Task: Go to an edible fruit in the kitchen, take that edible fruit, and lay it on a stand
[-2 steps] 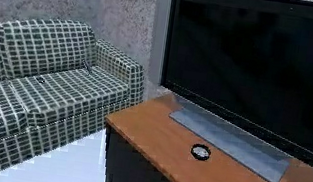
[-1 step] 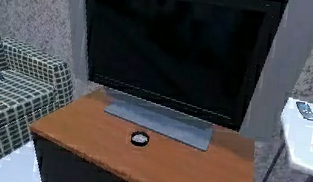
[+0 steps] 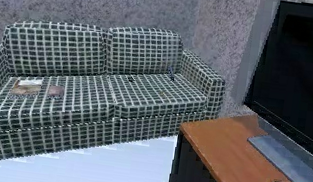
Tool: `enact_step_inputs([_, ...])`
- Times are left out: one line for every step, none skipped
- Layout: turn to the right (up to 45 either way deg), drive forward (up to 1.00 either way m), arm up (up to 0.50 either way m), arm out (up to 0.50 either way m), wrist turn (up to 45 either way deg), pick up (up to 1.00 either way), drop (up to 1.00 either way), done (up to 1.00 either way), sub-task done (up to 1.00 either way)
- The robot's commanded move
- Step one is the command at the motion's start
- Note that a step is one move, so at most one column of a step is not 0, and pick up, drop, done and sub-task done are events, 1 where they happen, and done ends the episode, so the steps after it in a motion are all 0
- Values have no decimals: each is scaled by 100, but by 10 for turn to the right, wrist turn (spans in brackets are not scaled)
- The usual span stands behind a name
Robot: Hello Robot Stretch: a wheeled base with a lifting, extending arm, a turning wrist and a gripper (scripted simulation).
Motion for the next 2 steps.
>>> enact_step_inputs([-90,0,0,0,0,0,0,0,0])
enact_step_inputs([450,0,0,0,0,0,0,0,0])
